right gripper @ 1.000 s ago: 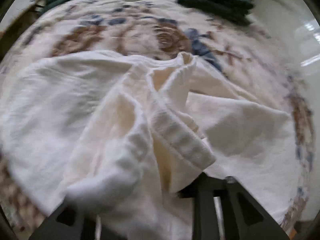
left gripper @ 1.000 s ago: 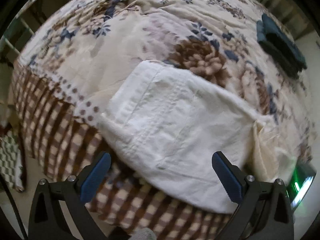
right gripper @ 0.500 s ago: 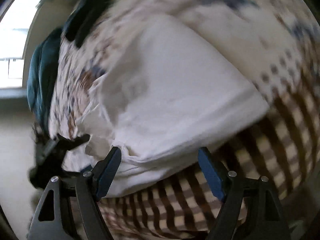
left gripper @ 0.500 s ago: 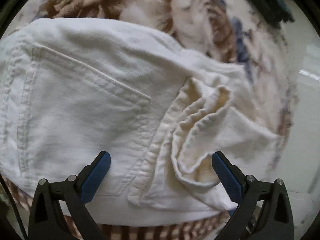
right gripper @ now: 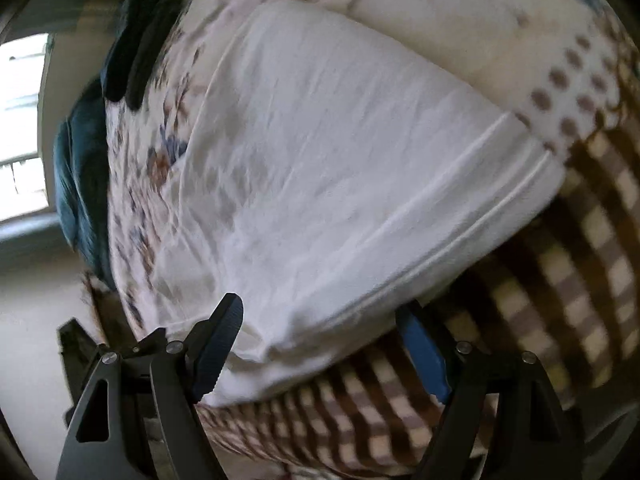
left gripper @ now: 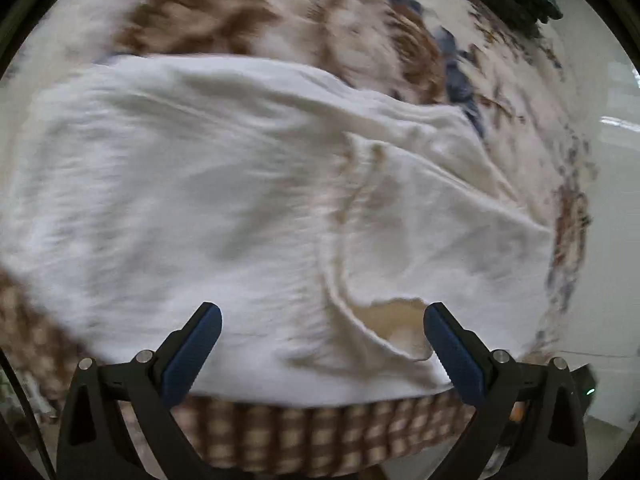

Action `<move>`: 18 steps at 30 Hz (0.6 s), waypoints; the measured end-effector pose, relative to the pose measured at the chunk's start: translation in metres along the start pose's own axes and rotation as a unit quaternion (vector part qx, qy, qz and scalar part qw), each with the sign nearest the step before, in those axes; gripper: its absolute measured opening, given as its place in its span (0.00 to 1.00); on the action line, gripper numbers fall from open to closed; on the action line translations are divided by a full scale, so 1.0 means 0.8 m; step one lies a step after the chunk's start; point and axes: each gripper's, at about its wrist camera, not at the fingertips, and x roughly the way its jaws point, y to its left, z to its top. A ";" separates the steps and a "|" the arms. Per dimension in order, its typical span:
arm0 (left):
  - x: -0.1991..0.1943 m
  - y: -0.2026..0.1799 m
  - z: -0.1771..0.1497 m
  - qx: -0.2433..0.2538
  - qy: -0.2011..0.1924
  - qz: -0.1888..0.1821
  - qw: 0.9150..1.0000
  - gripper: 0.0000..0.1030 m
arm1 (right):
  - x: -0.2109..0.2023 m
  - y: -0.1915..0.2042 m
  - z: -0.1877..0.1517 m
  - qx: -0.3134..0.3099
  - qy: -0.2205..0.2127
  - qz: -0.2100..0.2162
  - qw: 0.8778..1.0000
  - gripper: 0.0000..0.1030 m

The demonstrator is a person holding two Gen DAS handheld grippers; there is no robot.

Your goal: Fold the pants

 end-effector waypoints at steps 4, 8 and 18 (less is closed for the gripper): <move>0.038 -0.024 0.000 0.033 0.019 0.037 0.999 0.63 | 0.004 -0.019 0.003 0.020 -0.011 -0.010 1.000 0.25; 0.030 -0.022 -0.034 0.089 0.017 0.091 0.992 0.62 | 0.004 -0.019 -0.001 -0.005 0.000 -0.039 0.999 0.22; -0.039 0.026 -0.063 0.032 -0.001 0.071 0.997 0.68 | -0.042 0.044 -0.010 -0.088 -0.003 -0.084 0.993 0.28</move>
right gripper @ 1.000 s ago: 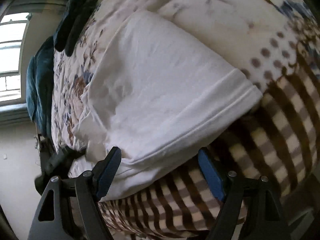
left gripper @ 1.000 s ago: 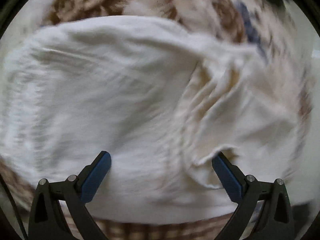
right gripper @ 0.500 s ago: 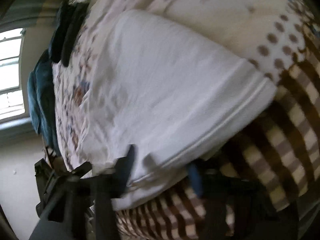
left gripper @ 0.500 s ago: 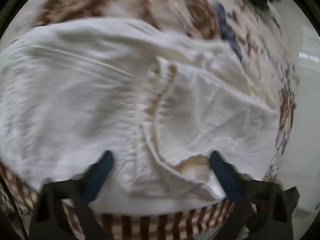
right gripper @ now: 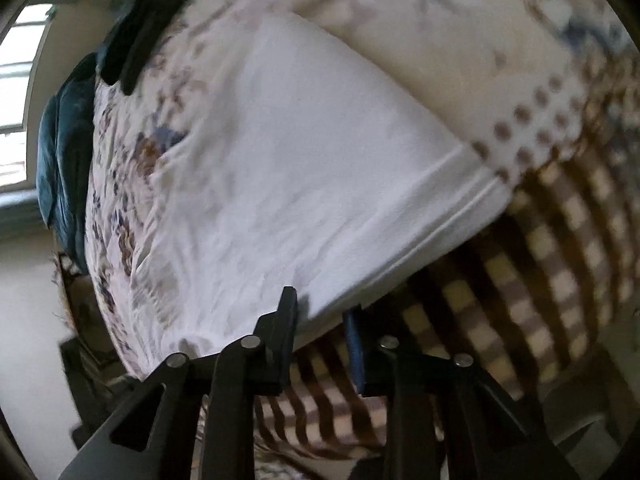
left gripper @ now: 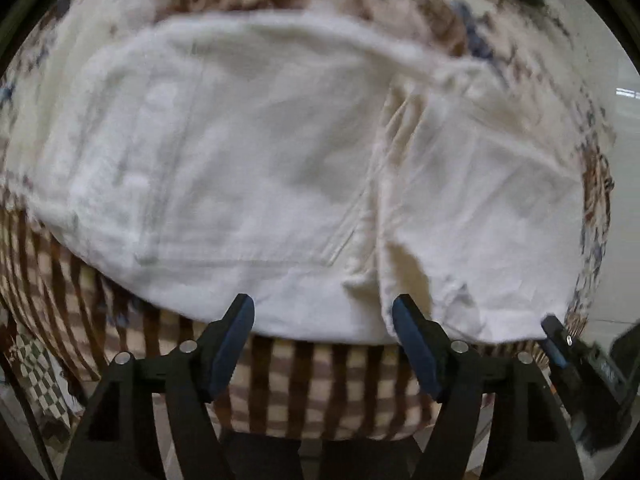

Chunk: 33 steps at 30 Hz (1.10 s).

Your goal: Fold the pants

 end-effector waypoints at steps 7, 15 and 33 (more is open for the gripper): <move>-0.038 -0.066 0.022 0.010 -0.033 -0.031 0.999 0.68 | -0.001 0.055 -0.008 -0.021 0.008 0.048 0.999 0.31; 0.048 -0.065 0.032 0.023 0.018 -0.006 1.000 0.72 | 0.077 0.041 -0.003 0.004 0.048 0.029 0.998 0.31; 0.041 -0.098 0.114 0.121 -0.079 -0.002 0.989 0.15 | 0.075 0.073 0.060 -0.074 0.033 -0.025 0.996 0.41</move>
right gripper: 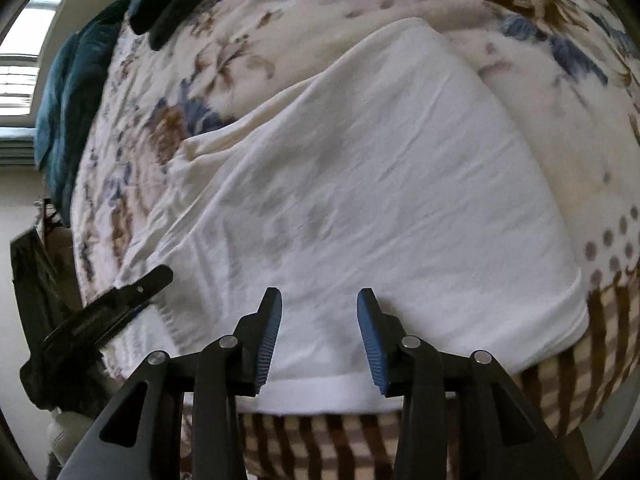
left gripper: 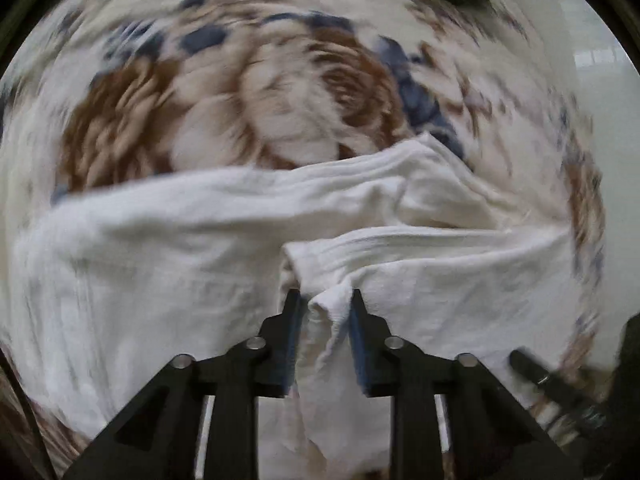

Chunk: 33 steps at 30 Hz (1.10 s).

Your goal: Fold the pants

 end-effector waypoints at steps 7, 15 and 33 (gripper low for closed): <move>-0.042 -0.009 -0.004 0.013 -0.064 -0.005 0.998 0.14 | 0.012 -0.004 0.005 0.001 -0.005 0.000 1.000 0.41; -0.004 0.028 0.006 -0.040 -0.035 -0.020 0.998 0.30 | 0.011 0.002 0.007 -0.015 0.005 0.011 1.000 0.41; -0.083 0.210 -0.157 -0.256 -0.043 0.020 0.966 0.96 | 0.065 0.083 -0.060 -0.228 0.068 -0.168 0.956 0.76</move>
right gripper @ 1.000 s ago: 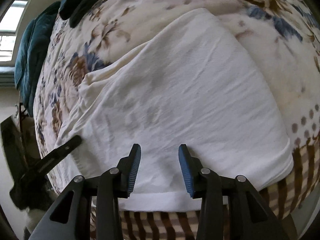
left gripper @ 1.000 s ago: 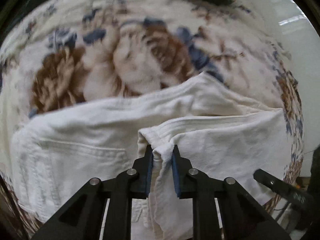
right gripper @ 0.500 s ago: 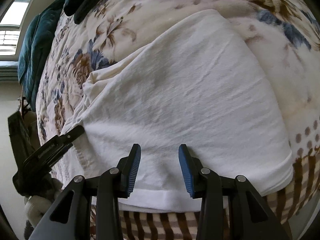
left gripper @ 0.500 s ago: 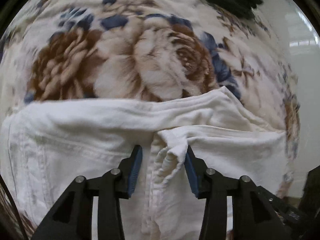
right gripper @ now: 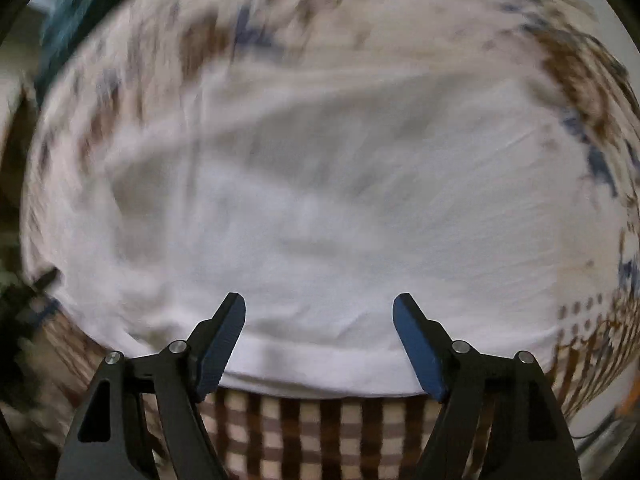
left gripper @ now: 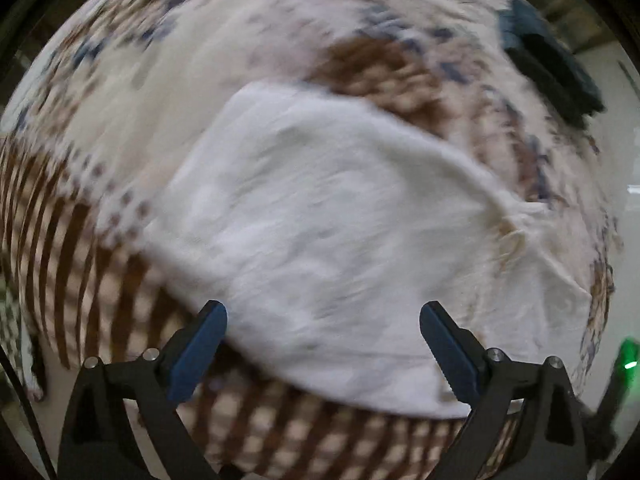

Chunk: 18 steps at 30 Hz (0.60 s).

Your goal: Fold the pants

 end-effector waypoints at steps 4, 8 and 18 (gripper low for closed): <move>-0.012 0.064 -0.011 -0.107 -0.018 -0.062 0.992 0.96 | -0.007 0.012 -0.004 0.005 -0.007 0.000 1.000 0.76; 0.008 0.125 -0.013 -0.231 -0.031 -0.141 0.962 0.96 | -0.025 0.010 0.001 0.043 -0.018 0.045 0.998 0.76; 0.027 0.101 0.038 -0.223 -0.121 -0.262 0.931 0.89 | -0.005 0.031 0.021 0.039 -0.016 0.041 0.998 0.76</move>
